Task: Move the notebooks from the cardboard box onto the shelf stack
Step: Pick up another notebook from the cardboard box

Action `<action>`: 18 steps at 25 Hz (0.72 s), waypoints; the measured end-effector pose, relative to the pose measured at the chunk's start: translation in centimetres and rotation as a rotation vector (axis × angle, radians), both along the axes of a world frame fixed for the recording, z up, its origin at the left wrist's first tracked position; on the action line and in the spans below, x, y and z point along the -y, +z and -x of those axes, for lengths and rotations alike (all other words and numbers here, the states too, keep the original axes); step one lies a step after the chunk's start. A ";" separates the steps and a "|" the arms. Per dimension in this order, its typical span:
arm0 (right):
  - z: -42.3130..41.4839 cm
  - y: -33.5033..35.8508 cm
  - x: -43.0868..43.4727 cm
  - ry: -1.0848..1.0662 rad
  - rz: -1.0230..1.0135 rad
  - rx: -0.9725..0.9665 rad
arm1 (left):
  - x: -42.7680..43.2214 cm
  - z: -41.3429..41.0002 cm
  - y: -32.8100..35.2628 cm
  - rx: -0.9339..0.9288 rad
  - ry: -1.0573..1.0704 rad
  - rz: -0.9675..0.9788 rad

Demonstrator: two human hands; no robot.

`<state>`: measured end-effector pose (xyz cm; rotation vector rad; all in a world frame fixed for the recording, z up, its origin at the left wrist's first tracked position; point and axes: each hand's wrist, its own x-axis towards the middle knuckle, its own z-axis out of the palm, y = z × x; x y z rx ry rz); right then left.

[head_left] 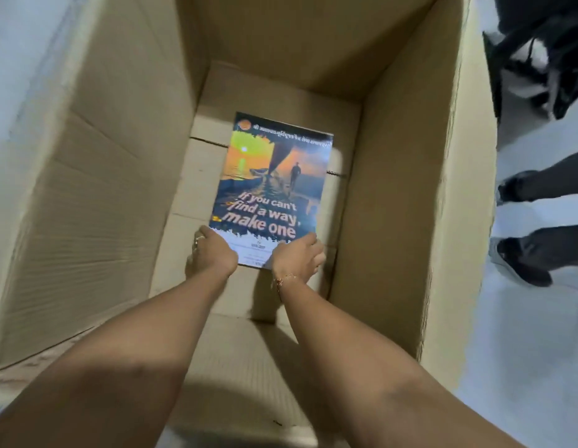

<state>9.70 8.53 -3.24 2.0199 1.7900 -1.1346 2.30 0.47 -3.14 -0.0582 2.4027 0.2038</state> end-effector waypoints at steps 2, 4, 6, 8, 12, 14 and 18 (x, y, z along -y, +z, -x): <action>0.6 0.5 -1.7 -0.188 0.073 0.017 | -0.7 0.1 -0.2 -0.022 0.095 0.003; 1.0 1.0 -3.1 -0.327 0.117 0.012 | -1.1 0.5 0.4 -0.053 0.137 0.052; 1.3 2.2 -3.1 -0.410 0.073 -0.033 | -1.1 0.8 2.1 -0.121 0.057 0.088; 2.1 4.2 -2.2 -0.452 -0.013 -0.118 | -1.3 1.3 5.0 -0.263 -0.034 0.050; 3.8 12.1 1.5 -0.496 -0.151 -0.398 | 0.1 2.8 16.2 -0.559 -0.106 -0.188; 4.4 17.5 4.2 -0.490 -0.254 -0.660 | 3.1 2.6 23.0 -0.745 -0.098 -0.353; 6.5 30.0 12.6 -0.383 -0.369 -1.267 | 13.8 0.7 36.4 -1.353 -0.013 -0.517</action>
